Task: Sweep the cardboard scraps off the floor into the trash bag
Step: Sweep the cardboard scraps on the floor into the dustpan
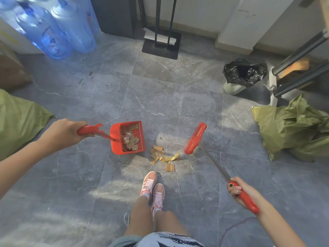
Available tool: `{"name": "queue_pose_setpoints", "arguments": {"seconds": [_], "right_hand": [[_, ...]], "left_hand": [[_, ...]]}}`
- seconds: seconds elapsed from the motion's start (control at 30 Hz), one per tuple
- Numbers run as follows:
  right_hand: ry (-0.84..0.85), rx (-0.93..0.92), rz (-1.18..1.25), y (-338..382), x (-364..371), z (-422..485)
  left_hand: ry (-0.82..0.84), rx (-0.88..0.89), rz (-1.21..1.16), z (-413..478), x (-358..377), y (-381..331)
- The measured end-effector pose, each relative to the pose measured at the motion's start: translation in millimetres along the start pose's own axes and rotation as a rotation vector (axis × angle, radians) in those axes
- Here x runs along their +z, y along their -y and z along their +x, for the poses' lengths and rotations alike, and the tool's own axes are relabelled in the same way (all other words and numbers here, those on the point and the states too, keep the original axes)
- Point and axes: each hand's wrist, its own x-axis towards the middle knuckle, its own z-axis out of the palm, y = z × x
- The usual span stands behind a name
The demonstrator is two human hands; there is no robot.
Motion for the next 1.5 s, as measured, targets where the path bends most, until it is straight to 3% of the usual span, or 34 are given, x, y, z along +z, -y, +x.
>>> {"name": "queue_pose_setpoints", "arguments": {"seconds": [0.1, 0.3, 0.57, 1.0, 1.5], "right_hand": [[-0.231, -0.084, -0.342, 0, -5, 4], [-0.377, -0.124, -0.702, -18, -21, 24], [-0.392, -0.037, -0.738, -66, -15, 70], [-0.344, -0.049, -0.779, -150, 60, 91], [-0.096, -0.001, -0.783, -214, 174, 104]], "left_hand": [[-0.066, 0.022, -0.004, -16, 5, -10], [-0.011, 0.030, 0.047, -33, 40, -31], [0.098, 0.026, 0.008, -22, 80, -45], [0.211, 0.075, -0.102, -21, 98, -42], [0.274, 0.024, -0.068, -29, 106, -41]]}}
